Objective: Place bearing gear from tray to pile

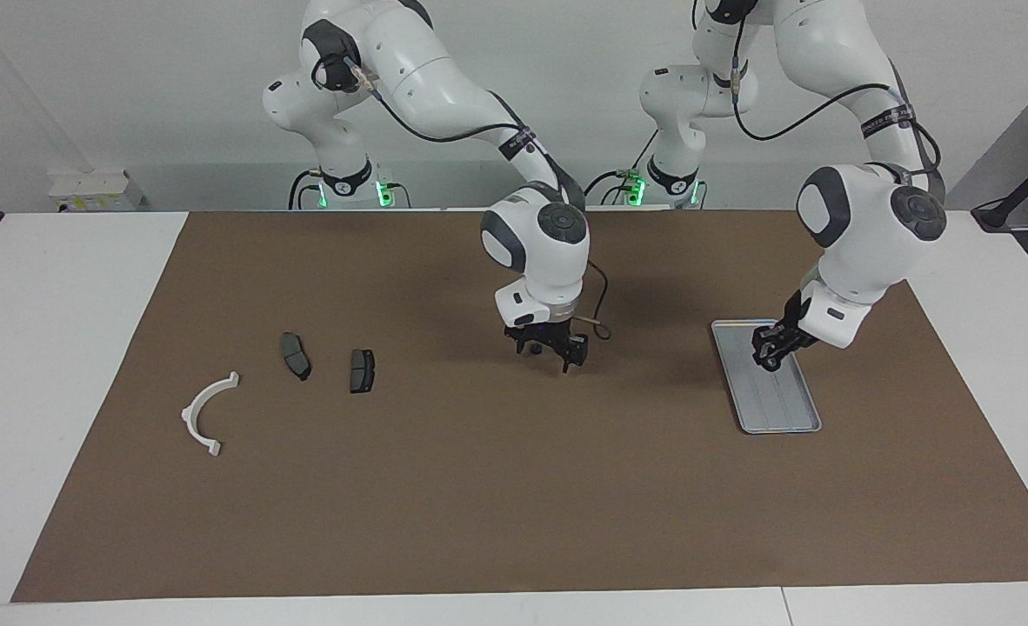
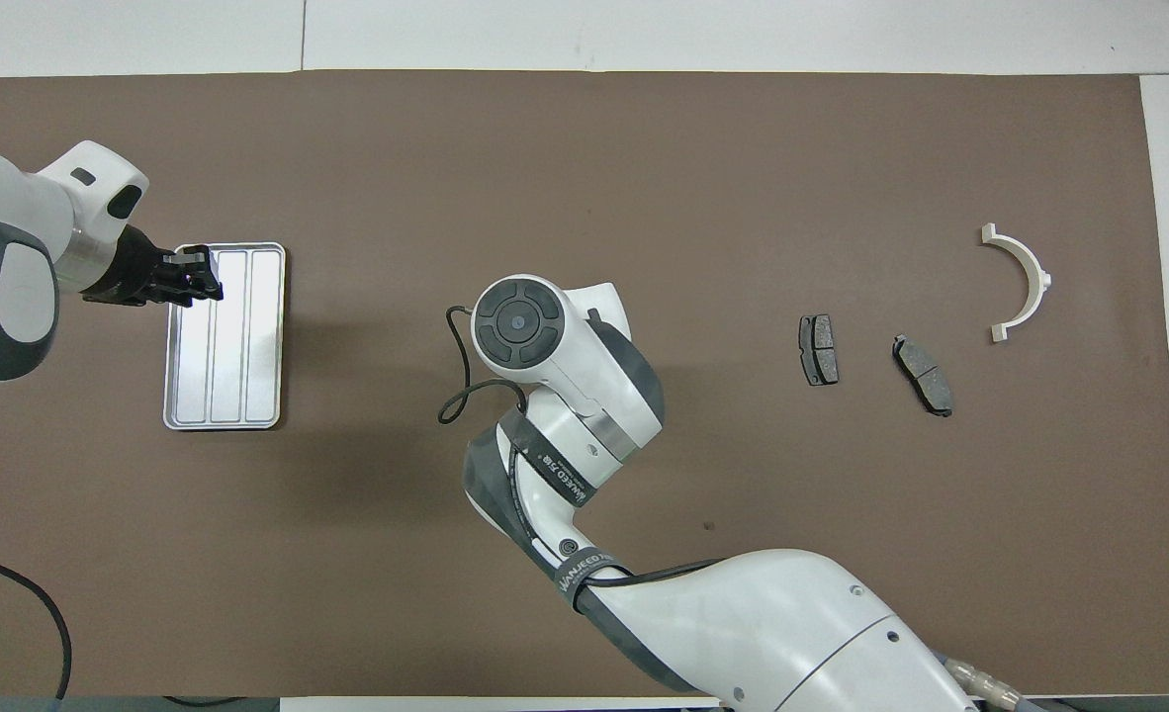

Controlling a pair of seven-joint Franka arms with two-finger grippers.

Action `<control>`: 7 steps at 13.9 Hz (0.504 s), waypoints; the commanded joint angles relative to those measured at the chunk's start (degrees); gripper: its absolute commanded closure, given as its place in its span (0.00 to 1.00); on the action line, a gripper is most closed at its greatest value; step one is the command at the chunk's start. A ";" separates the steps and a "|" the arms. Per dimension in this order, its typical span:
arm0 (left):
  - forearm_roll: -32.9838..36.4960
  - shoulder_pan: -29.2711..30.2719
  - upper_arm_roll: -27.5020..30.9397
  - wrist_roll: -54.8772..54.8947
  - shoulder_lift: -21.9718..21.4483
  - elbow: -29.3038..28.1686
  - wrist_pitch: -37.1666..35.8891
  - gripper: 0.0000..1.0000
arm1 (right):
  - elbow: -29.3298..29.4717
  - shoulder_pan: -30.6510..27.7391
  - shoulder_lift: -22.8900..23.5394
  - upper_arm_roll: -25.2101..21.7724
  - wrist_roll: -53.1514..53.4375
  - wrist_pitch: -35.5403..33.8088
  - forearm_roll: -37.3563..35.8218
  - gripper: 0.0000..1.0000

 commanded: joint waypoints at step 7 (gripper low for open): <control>1.36 -2.52 0.80 -4.57 -0.98 0.86 -1.91 1.00 | -2.51 -1.11 -1.18 1.79 -0.40 -2.53 3.54 0.36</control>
